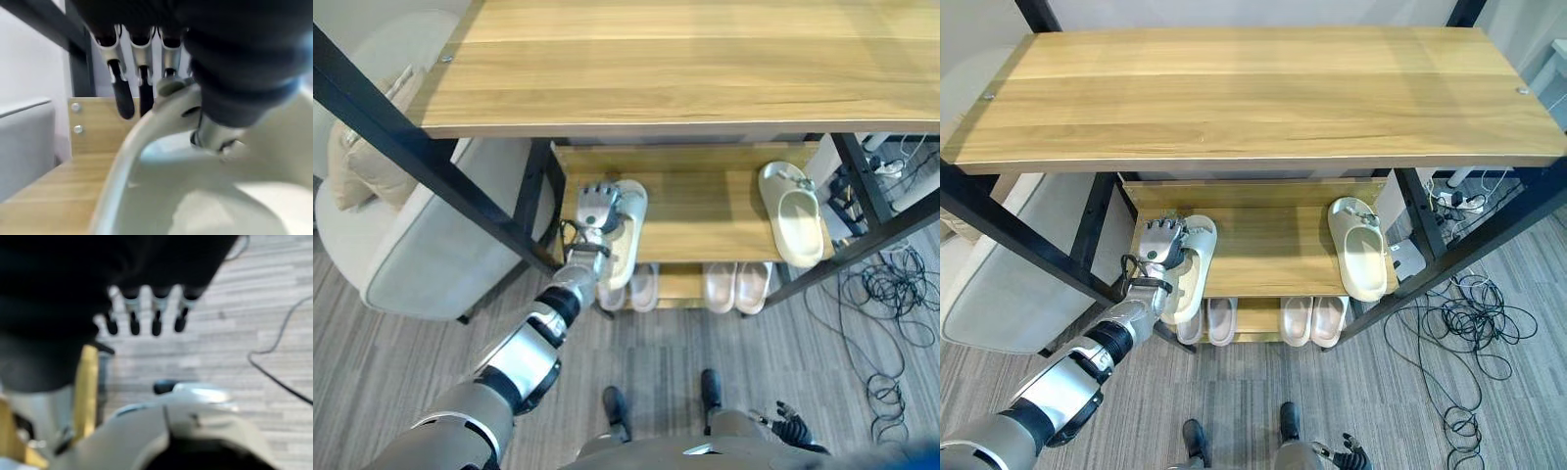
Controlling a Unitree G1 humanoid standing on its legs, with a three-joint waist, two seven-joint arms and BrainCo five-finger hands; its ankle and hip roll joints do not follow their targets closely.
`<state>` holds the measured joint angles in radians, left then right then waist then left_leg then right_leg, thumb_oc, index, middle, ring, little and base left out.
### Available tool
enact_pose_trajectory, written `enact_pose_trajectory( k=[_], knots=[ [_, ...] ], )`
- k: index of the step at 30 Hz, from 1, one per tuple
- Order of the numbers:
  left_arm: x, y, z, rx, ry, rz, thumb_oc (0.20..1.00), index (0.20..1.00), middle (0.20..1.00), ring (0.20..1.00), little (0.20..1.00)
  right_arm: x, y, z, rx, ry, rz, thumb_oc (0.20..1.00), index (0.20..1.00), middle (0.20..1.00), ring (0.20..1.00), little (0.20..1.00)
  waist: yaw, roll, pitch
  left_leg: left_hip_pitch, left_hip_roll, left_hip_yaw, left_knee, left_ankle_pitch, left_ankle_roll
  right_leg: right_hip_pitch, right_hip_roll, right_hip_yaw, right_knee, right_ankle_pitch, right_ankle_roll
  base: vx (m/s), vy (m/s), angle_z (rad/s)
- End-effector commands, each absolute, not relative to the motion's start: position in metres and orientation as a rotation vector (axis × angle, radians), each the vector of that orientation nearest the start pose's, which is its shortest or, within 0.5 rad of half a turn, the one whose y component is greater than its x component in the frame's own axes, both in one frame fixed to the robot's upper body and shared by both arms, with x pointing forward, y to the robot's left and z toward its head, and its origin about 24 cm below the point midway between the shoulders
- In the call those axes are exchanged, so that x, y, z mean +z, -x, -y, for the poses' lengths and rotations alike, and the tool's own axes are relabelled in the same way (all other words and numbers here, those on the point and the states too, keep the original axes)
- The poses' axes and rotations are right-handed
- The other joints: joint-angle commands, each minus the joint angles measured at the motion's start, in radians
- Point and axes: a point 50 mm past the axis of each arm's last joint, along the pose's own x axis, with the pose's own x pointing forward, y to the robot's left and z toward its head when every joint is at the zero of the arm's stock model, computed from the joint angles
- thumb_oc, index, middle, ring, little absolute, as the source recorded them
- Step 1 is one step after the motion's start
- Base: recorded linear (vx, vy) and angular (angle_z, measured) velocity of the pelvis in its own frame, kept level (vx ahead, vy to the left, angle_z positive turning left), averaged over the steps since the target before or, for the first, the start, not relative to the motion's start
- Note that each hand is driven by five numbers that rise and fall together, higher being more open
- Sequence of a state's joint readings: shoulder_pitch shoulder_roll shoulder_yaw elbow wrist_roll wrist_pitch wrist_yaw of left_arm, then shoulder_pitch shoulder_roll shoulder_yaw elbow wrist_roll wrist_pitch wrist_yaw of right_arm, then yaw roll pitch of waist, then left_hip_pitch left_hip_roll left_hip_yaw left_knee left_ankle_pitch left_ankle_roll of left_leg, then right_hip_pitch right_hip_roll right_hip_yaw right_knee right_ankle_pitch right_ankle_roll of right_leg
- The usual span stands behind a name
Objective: Arrange the slippers neatly on the shoe rack.
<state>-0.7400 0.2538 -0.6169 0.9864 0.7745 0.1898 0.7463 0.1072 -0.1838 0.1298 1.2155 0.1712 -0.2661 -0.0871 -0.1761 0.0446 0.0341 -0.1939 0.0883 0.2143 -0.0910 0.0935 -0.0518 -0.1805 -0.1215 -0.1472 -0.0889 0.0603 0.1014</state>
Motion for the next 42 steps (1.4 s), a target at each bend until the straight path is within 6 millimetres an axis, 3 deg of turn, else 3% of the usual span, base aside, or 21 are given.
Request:
enact_pose_trajectory(
  k=[1, 7, 15, 20, 26, 33, 39, 42],
  knots=[
    [0.076, -0.375, -0.156, 0.323, -1.562, 0.263, 0.2, 0.2, 0.2, 0.2, 0.2, -0.162, -0.081, 0.206, -0.15, 0.14, -1.023, 1.0, 1.0, 1.0, 1.0, 1.0, -0.002, -0.006, 0.021, 0.021, -0.016, 0.0, 0.004, -0.086, -0.04, -0.043, -0.025, 0.047, 0.019, 0.011, 0.085, 0.0, -0.009, -0.04],
    [0.073, -0.375, -0.146, 0.309, -1.562, 0.274, 0.2, 0.2, 0.2, 0.2, 0.2, -0.161, -0.086, 0.211, -0.158, 0.15, -1.015, 1.0, 1.0, 1.0, 1.0, 1.0, -0.008, -0.001, 0.029, 0.015, -0.012, 0.008, 0.004, -0.084, -0.041, -0.059, -0.021, 0.058, 0.026, 0.011, 0.083, 0.0, -0.018, -0.11],
    [0.095, -0.381, -0.121, 0.393, -1.438, 0.366, 0.2, 0.2, 0.2, 0.2, 0.2, -0.157, -0.099, 0.211, -0.148, 0.172, -0.982, 1.0, 1.0, 1.0, 1.0, 1.0, -0.03, 0.01, 0.05, 0.009, -0.008, 0.024, 0.004, -0.081, -0.044, -0.09, -0.018, 0.083, 0.046, 0.011, 0.08, -0.01, -0.011, -0.03],
    [0.107, -0.385, -0.097, 0.415, -1.313, 0.39, 0.2, 0.2, 0.2, 0.2, 0.2, -0.155, -0.104, 0.218, -0.153, 0.198, -0.976, 1.0, 1.0, 1.0, 1.0, 1.0, -0.067, 0.032, 0.069, 0.002, -0.004, 0.061, 0.004, -0.08, -0.046, -0.14, -0.01, 0.13, 0.063, 0.017, 0.078, -0.02, -0.031, -0.22],
    [0.128, -0.389, -0.082, 0.495, -1.206, 0.427, 0.2, 0.2, 0.2, 0.2, 0.2, -0.152, -0.117, 0.222, -0.158, 0.214, -0.953, 1.0, 1.0, 1.0, 1.0, 1.0, -0.092, 0.043, 0.087, -0.025, 0.004, 0.085, 0.004, -0.074, -0.052, -0.199, -0.002, 0.153, 0.078, 0.025, 0.077, -0.01, -0.043, -0.2],
    [0.132, -0.393, -0.086, 0.524, -1.187, 0.37, 0.2, 0.2, 0.2, 0.2, 0.2, -0.149, -0.127, 0.221, -0.156, 0.218, -0.935, 1.0, 1.0, 1.0, 1.0, 1.0, -0.101, 0.045, 0.09, -0.053, 0.013, 0.101, 0.004, -0.068, -0.055, -0.245, 0.007, 0.172, 0.086, 0.035, 0.076, 0.0, -0.036, -0.13],
    [0.157, -0.402, -0.092, 0.59, -1.196, 0.343, 0.2, 0.2, 0.2, 0.2, 0.2, -0.147, -0.134, 0.219, -0.149, 0.216, -0.909, 1.0, 1.0, 1.0, 1.0, 1.0, -0.109, 0.04, 0.098, -0.092, 0.023, 0.107, 0.004, -0.061, -0.061, -0.304, 0.014, 0.181, 0.086, 0.052, 0.078, 0.0, -0.029, -0.09],
    [0.172, -0.405, -0.08, 0.577, -1.173, 0.366, 0.2, 0.2, 0.2, 0.2, 0.2, -0.146, -0.136, 0.22, -0.153, 0.214, -0.904, 1.0, 1.0, 1.0, 1.0, 1.0, -0.114, 0.045, 0.101, -0.107, 0.024, 0.097, 0.004, -0.059, -0.062, -0.318, 0.016, 0.18, 0.09, 0.051, 0.074, 0.0, -0.024, 0.04]
  ],
)
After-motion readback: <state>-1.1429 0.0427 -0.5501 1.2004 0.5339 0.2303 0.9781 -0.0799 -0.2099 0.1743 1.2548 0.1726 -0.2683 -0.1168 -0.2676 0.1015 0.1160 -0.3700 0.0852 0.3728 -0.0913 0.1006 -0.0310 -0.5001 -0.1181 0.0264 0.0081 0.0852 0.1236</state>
